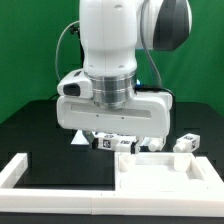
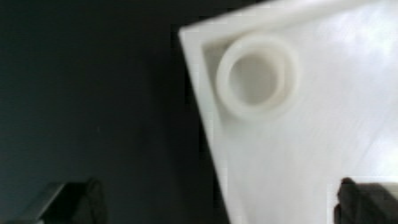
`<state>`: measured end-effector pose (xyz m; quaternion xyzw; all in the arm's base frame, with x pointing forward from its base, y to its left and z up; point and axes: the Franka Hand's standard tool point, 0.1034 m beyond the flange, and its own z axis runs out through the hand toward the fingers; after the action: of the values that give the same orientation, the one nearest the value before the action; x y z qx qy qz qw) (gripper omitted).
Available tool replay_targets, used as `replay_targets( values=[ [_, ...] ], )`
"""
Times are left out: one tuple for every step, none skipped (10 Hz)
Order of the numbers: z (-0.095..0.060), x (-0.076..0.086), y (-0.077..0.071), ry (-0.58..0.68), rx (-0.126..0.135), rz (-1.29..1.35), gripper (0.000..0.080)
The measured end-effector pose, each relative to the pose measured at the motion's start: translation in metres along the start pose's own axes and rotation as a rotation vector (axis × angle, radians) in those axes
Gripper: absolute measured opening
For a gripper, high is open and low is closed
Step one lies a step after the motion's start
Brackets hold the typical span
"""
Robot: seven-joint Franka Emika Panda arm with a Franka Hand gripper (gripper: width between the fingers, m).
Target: Assemble one leg
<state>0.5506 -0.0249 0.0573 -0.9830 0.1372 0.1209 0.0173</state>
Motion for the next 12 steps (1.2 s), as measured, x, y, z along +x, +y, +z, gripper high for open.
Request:
replay_targets(
  values=[
    [-0.003,-0.014,-0.002,-0.039,0.017,0.025,0.0648],
    [-0.004,-0.016,-0.003,-0.046,0.011,0.02,0.0648],
    [-0.002,-0.016,-0.002,-0.049,0.01,0.02,0.0648],
    [-0.001,-0.018,-0.001,-0.071,0.008,0.022,0.0648],
    [0.002,-0.024,-0.001,-0.121,0.023,0.043,0.0648],
    [0.007,-0.038,0.004,-0.243,0.047,0.084,0.0648],
    [0.013,-0.047,0.007,-0.325,0.048,0.096,0.0648],
    [0.017,-0.057,0.006,-0.383,0.041,0.09,0.0648],
    [0.019,-0.064,0.0,-0.408,0.02,0.068,0.0648],
    [0.019,-0.064,-0.006,-0.388,-0.03,0.027,0.0648],
    [0.019,-0.074,-0.007,-0.468,-0.026,0.02,0.0648],
    [0.022,-0.071,-0.002,-0.518,-0.03,0.028,0.0648]
  ],
)
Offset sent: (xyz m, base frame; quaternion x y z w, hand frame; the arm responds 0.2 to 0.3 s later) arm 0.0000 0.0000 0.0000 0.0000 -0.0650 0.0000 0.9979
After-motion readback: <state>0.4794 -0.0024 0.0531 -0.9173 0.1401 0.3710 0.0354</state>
